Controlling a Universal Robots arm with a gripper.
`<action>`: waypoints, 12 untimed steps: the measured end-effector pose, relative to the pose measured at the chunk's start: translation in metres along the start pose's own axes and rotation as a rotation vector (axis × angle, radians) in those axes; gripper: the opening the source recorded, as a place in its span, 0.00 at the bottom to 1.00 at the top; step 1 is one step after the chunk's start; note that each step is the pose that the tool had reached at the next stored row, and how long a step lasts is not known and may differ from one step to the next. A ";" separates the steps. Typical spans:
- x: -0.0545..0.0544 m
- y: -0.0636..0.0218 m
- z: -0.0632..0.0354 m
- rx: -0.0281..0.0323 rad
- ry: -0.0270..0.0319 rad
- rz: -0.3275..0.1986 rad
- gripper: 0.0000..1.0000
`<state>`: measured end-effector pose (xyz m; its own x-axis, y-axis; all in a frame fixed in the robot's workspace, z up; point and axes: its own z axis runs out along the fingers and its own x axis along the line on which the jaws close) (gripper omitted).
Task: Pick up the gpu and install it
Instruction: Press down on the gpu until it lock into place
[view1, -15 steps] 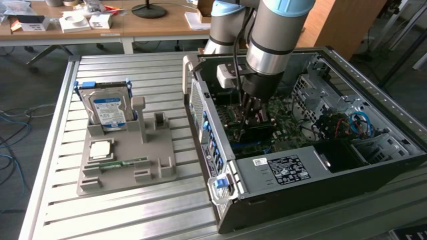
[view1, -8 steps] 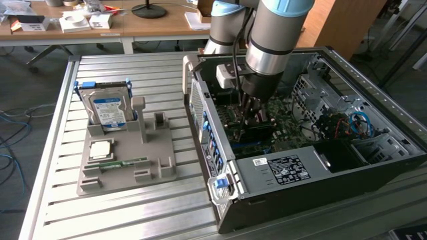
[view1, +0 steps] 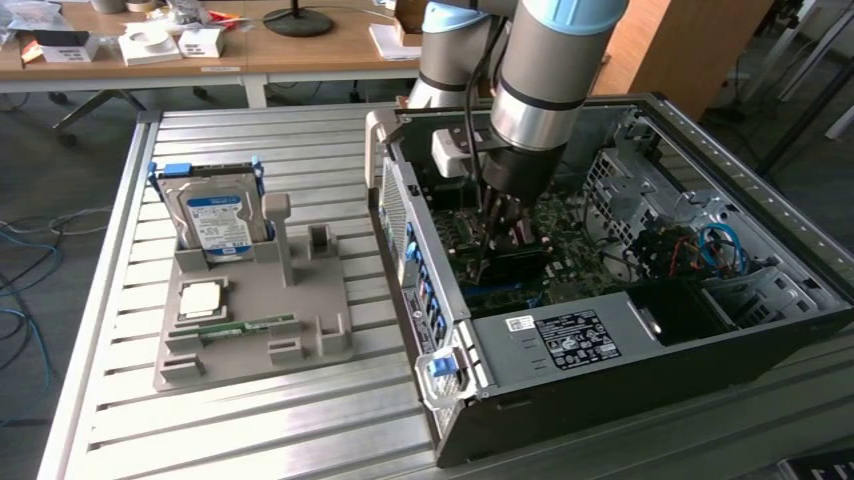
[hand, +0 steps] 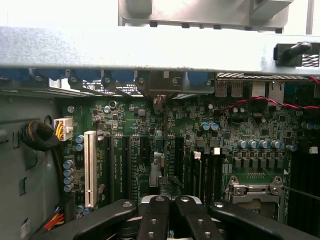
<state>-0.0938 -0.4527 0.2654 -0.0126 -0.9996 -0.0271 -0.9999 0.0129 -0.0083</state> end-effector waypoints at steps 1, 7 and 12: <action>0.000 0.0001 0.0001 0.0001 0.0000 0.000 0.11; 0.000 0.0001 0.0004 -0.0001 0.0001 0.000 0.11; 0.000 0.0005 0.0014 0.0002 -0.0003 0.000 0.11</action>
<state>-0.0942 -0.4526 0.2640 -0.0127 -0.9995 -0.0274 -0.9999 0.0130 -0.0084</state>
